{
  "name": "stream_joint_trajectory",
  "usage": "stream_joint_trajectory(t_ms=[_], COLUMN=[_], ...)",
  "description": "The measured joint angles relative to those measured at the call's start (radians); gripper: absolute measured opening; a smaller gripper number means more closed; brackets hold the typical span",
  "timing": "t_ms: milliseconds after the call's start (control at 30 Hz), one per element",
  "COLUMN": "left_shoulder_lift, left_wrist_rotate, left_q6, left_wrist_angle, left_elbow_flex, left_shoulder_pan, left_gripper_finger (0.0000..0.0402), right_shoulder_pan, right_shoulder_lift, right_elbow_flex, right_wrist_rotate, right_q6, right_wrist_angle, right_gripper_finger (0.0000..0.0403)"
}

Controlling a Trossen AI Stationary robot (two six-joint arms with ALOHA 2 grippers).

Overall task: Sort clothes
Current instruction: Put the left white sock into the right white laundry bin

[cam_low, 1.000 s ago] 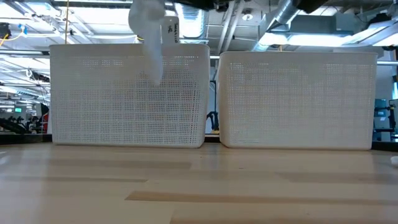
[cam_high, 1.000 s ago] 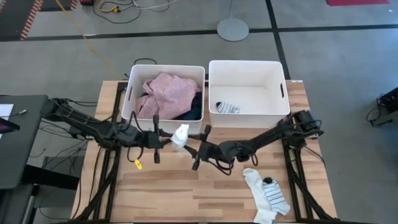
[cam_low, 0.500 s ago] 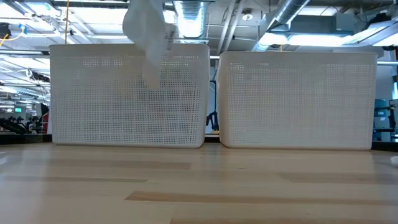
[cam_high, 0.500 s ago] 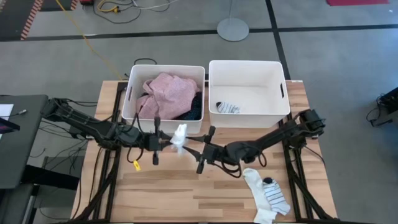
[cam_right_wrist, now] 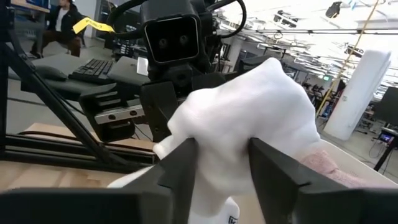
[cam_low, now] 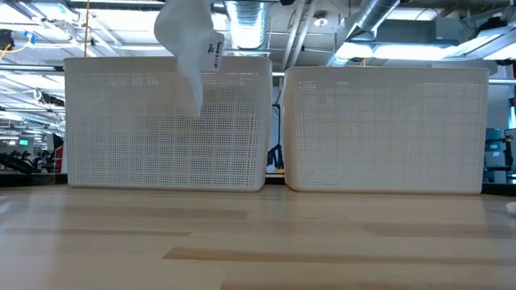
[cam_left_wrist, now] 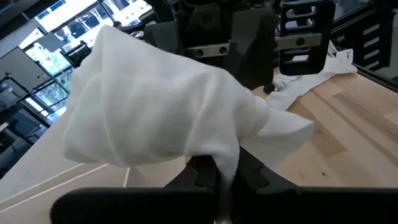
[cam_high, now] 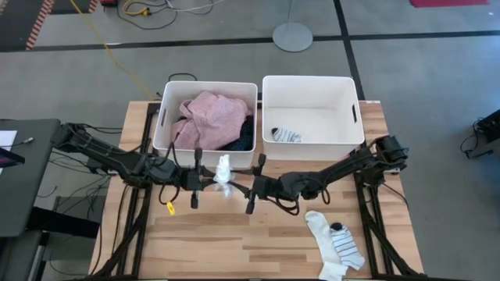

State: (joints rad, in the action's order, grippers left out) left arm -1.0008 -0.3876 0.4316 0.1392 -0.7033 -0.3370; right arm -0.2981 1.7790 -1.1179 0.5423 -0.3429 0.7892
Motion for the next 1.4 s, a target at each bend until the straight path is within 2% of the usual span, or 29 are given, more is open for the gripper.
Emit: stream_joint_trajectory(t_ms=[100, 267, 333, 933, 1100, 1233, 1400], left_shoulder_lift=[0.000, 0.000, 0.000, 0.000, 0.000, 0.000, 0.001], left_wrist_rotate=[0.000, 0.000, 0.000, 0.000, 0.000, -0.001, -0.026], left_q6=[-0.001, 0.001, 0.001, -0.014, -0.017, -0.017, -0.017], left_wrist_angle=[0.000, 0.000, -0.001, 0.003, 0.002, 0.002, 0.002], left_elbow_flex=[0.000, 0.000, 0.001, 0.001, 0.001, 0.001, 0.001], left_shoulder_pan=[0.000, 0.000, 0.000, 0.000, 0.000, 0.000, 0.000], left_gripper_finger=[0.0005, 0.0005, 0.0005, 0.0022, 0.0026, 0.0049, 0.0101], right_shoulder_pan=[0.000, 0.000, -0.004, -0.018, -0.021, -0.024, -0.034], right_shoulder_lift=[0.000, 0.000, 0.000, 0.000, -0.033, -0.071, -0.115], right_elbow_flex=[0.000, 0.000, 0.000, 0.000, 0.000, 0.000, 0.000], right_wrist_rotate=[0.000, -0.001, -0.001, 0.007, 0.010, 0.025, 0.051], right_q6=[-0.002, -0.011, -0.029, -0.107, -0.146, -0.183, -0.242], right_wrist_angle=[0.000, -0.022, -0.026, -0.013, -0.016, -0.030, -0.041], right_gripper_finger=[0.0127, 0.0026, 0.0011, 0.0001, 0.0000, 0.0000, 0.0000])
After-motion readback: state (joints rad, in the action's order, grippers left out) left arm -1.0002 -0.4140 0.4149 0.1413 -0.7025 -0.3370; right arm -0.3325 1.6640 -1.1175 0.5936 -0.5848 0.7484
